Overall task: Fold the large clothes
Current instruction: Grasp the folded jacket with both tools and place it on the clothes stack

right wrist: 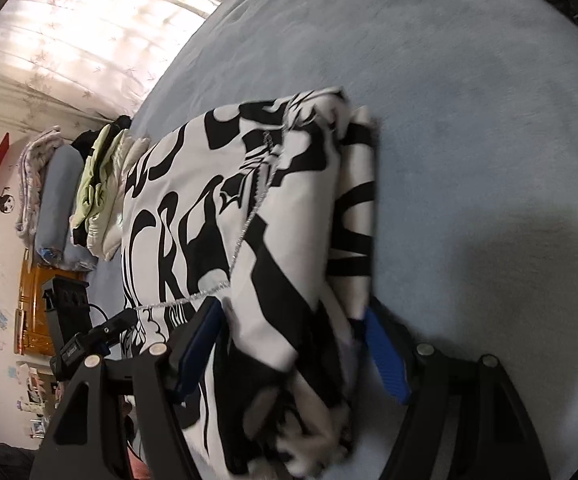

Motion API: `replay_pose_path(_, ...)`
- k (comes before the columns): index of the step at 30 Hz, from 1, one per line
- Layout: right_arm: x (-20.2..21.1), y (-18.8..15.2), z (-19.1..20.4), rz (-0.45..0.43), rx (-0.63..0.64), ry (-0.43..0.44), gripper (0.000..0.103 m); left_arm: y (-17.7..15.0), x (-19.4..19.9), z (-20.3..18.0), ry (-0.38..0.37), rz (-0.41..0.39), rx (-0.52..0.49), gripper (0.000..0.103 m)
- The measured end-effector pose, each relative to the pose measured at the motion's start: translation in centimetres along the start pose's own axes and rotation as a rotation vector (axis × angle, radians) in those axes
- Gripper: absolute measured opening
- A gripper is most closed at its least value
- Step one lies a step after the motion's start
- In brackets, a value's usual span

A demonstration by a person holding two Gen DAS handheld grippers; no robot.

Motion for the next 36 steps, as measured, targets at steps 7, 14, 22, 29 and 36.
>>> replay_pose_path(7,0.2,-0.2,-2.9,0.013,-0.059,0.097,0.075,0.0,0.0,0.6,-0.018,-0.005,-0.007,0.103)
replay_pose_path(14,-4.3,1.8,-0.2,0.043,0.025,0.203,0.080,0.2,-0.3,1.0,-0.051,0.009,-0.022,0.103)
replay_pose_path(22,-4.3,1.3,1.6,-0.019,0.081,0.193,0.052,0.9,-0.3,0.6,-0.040,0.003,-0.012,0.099)
replay_pose_path(29,-2.0,-0.5,5.2,-0.129,0.156,0.088,0.028,-0.2,2.9,-0.3,-0.027,-0.146,-0.043,0.060)
replay_pose_path(36,-0.8,-3.6,11.2,-0.166,0.219,0.042,0.027,-2.3,8.4,-0.8,0.020,-0.211,-0.098,0.056)
Point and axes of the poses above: each gripper's, at about its wrist camera, not at the fingertips, and x roughly against the way its jaws point, z to its left, y to its top, the point moved 2 cm from there along -x, roughly the way its jaws point, and after that the axes turned 6 degrees about z, right-handed, at the moved point
